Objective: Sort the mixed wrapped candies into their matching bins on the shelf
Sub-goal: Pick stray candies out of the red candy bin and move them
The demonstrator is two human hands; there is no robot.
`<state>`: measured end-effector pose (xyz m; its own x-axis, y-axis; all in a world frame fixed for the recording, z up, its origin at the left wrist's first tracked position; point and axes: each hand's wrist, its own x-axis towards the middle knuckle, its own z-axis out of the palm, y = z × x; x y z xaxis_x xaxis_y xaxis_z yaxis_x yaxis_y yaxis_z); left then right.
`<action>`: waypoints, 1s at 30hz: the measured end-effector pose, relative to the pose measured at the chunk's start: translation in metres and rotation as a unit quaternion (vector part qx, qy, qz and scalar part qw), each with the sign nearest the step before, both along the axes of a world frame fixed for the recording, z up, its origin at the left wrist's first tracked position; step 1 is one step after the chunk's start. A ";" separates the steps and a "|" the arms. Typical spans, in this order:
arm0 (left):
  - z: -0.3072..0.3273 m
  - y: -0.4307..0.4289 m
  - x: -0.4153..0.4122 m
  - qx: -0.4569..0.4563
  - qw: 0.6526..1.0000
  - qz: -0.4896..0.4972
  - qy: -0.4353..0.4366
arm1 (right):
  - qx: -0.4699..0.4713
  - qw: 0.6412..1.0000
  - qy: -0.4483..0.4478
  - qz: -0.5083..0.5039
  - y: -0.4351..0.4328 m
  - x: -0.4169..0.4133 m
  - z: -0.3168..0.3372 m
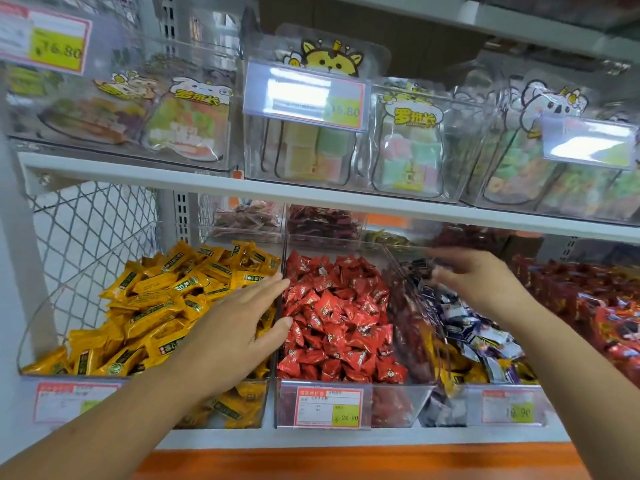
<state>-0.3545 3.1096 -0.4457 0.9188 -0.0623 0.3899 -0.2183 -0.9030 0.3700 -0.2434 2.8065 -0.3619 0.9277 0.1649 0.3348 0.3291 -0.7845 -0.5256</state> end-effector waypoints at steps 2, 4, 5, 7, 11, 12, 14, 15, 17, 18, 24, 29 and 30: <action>0.000 0.000 0.001 0.001 1.000 -0.002 0.000 | -0.027 0.999 -0.046 -0.011 0.012 -0.004 -0.001; 0.000 0.001 0.001 -0.001 1.000 -0.003 0.001 | -0.007 0.996 -0.059 0.065 0.048 -0.008 -0.002; 0.000 0.001 0.001 -0.003 1.000 -0.002 0.001 | -0.014 0.994 -0.043 0.102 0.069 -0.006 -0.005; 0.000 0.001 0.001 -0.008 1.000 -0.004 -0.001 | -0.053 0.989 0.004 0.138 0.110 0.004 -0.017; 0.000 0.001 0.001 -0.014 1.000 -0.010 0.002 | -0.116 0.986 0.055 0.111 0.153 0.041 -0.063; 0.000 0.002 0.001 -0.017 1.000 -0.012 0.005 | -0.138 0.984 0.061 0.097 0.155 0.047 -0.072; 0.001 0.002 0.002 -0.019 1.000 -0.015 0.008 | -0.148 0.983 0.063 0.087 0.154 0.053 -0.079; 0.001 0.003 0.002 -0.016 1.000 -0.015 0.010 | -0.127 0.986 0.059 0.093 0.152 0.053 -0.079; 0.001 0.003 0.002 -0.012 1.000 -0.014 0.013 | -0.066 0.992 0.052 0.099 0.148 0.048 -0.078; 0.001 0.002 0.001 -0.013 1.000 -0.012 0.012 | -0.040 0.993 0.054 0.100 0.144 0.045 -0.077; 0.000 0.003 0.003 -0.015 1.000 -0.010 0.007 | 0.102 0.985 0.056 0.126 0.112 0.023 -0.046; -0.001 0.002 0.003 -0.012 1.000 -0.005 0.009 | 0.119 0.989 -0.066 0.060 0.046 0.006 -0.001; -0.001 0.002 0.003 -0.007 1.000 -0.005 0.011 | 0.107 0.991 -0.077 0.018 0.029 0.007 0.004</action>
